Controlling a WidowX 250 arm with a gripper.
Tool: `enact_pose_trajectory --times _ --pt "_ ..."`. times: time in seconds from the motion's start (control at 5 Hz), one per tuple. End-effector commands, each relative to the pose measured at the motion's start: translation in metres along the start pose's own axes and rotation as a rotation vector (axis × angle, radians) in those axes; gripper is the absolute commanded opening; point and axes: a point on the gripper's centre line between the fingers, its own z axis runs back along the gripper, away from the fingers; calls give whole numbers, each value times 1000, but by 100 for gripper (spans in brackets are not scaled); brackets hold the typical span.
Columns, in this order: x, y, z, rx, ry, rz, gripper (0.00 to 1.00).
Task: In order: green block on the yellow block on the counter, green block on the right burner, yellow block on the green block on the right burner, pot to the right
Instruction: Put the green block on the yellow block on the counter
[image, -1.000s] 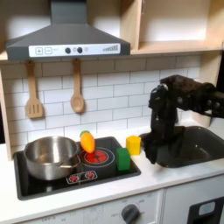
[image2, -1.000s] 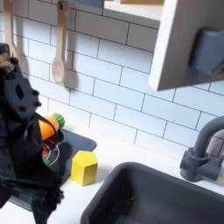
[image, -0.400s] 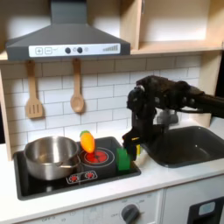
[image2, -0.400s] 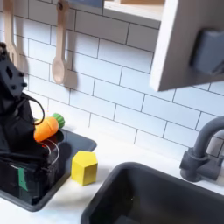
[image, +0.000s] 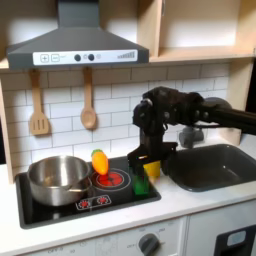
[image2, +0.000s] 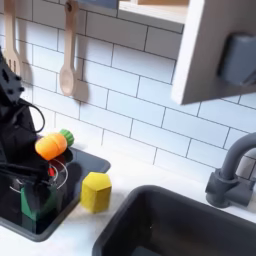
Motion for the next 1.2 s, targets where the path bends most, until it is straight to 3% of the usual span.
enact_pose_trajectory --times 0.0,0.4,0.8,1.0 --pt "12 17 -6 65 -39 -90 100" --pt "15 14 -10 90 -45 -117 100" --pt "12 6 -18 60 -3 -111 100" --pt "13 5 -22 68 6 -111 100"
